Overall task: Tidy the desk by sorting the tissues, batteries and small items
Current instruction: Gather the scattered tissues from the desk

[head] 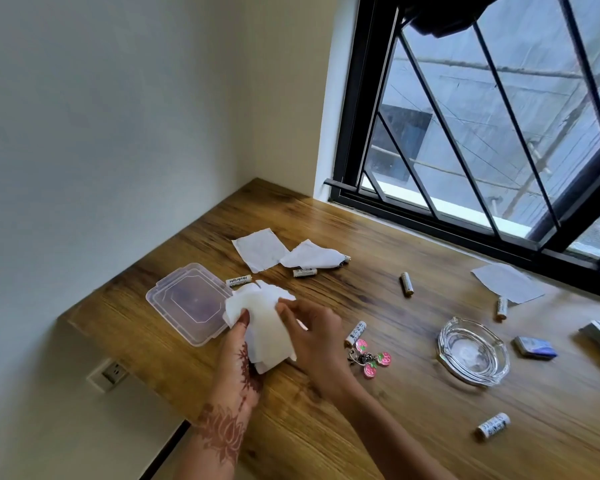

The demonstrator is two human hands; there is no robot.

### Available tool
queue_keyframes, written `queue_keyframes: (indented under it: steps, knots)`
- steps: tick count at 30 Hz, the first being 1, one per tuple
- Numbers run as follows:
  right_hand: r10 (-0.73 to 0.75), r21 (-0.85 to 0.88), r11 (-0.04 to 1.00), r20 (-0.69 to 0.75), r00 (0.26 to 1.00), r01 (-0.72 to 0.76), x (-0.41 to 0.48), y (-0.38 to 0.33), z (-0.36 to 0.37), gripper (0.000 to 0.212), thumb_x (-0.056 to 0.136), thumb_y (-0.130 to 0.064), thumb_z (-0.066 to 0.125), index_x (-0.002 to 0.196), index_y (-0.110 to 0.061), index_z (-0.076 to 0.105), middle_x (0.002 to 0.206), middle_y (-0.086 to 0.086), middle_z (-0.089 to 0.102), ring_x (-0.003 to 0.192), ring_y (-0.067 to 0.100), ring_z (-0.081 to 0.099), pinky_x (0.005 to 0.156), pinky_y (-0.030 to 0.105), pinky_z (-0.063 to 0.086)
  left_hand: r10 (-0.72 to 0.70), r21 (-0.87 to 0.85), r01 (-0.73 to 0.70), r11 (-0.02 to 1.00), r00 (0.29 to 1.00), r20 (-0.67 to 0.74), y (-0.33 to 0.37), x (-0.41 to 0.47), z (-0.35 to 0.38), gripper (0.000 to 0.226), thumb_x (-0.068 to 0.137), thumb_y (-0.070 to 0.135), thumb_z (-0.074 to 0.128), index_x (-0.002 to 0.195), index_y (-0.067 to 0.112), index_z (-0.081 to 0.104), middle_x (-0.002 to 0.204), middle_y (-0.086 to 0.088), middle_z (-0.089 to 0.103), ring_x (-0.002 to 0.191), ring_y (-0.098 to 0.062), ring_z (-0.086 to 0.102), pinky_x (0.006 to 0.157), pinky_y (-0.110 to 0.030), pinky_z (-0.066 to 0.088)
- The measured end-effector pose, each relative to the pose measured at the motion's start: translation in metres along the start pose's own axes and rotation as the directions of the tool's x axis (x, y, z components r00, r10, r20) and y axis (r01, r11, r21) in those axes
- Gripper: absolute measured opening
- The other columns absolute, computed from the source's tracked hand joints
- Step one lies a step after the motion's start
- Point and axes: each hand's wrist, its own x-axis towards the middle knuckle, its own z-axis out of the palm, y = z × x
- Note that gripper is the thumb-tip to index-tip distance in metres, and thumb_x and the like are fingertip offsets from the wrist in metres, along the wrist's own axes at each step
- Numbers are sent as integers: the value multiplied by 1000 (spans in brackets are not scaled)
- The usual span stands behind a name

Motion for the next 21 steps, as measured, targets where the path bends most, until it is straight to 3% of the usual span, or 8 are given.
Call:
queue_keyframes:
  steps: [2,4,6,10,12,15,18,21]
  knots:
    - [-48,-95,994,101,994,58,-7,-3,6,30,91,-30,55,115,-13,64,116,-7,64,102,-3,58,81,6,45,-151,-5,156,988,967,204,0,-5,-3,36,89,45,48,99,10,51,95,-13,59,86,-28,58,81,-45,49]
    - [-103,-176,975,186,977,136,-12,-4,10,32,93,-28,52,118,-10,61,124,2,62,119,5,52,98,20,44,-208,-24,219,976,952,223,0,1,-5,48,84,54,50,108,13,47,103,-12,57,97,-31,56,94,-50,44]
    - [-156,-203,958,224,962,202,-13,-3,12,32,95,-26,49,122,-11,58,131,1,56,126,5,45,106,25,39,-186,18,186,982,963,194,2,5,-8,48,84,49,54,112,11,48,105,-12,58,100,-31,56,92,-48,46]
    - [-237,-206,939,195,952,276,3,-6,6,30,94,-19,51,122,-10,58,125,0,61,113,8,56,84,-2,38,-118,-15,120,993,986,120,2,15,-13,46,88,28,56,126,5,47,111,-15,60,92,-27,59,66,-37,52]
    - [-268,-245,921,160,950,301,24,-3,5,25,93,-15,52,116,-9,62,115,4,66,102,13,62,75,5,45,-84,-8,86,996,989,122,6,18,-17,34,89,23,55,119,7,48,100,-12,61,84,-25,59,59,-35,53]
    - [-315,-365,860,172,934,357,66,15,11,21,92,-12,52,108,-7,65,106,7,68,94,19,64,69,11,43,-39,-11,41,999,988,149,15,16,-20,28,89,16,56,115,15,44,96,-11,59,81,-24,57,66,-36,51]
    - [-320,-518,749,264,910,413,105,36,19,27,94,-16,50,117,-8,62,123,10,61,119,23,52,95,28,43,-45,10,44,999,988,147,20,19,-24,32,89,18,57,117,15,43,109,-13,56,81,-24,58,61,-36,55]
    - [-278,-637,626,358,892,450,133,49,29,34,95,-19,47,127,-8,53,143,11,42,140,27,26,114,40,24,-44,29,41,999,990,136,23,23,-26,36,89,20,57,122,14,43,102,-10,57,79,-23,58,52,-31,55]
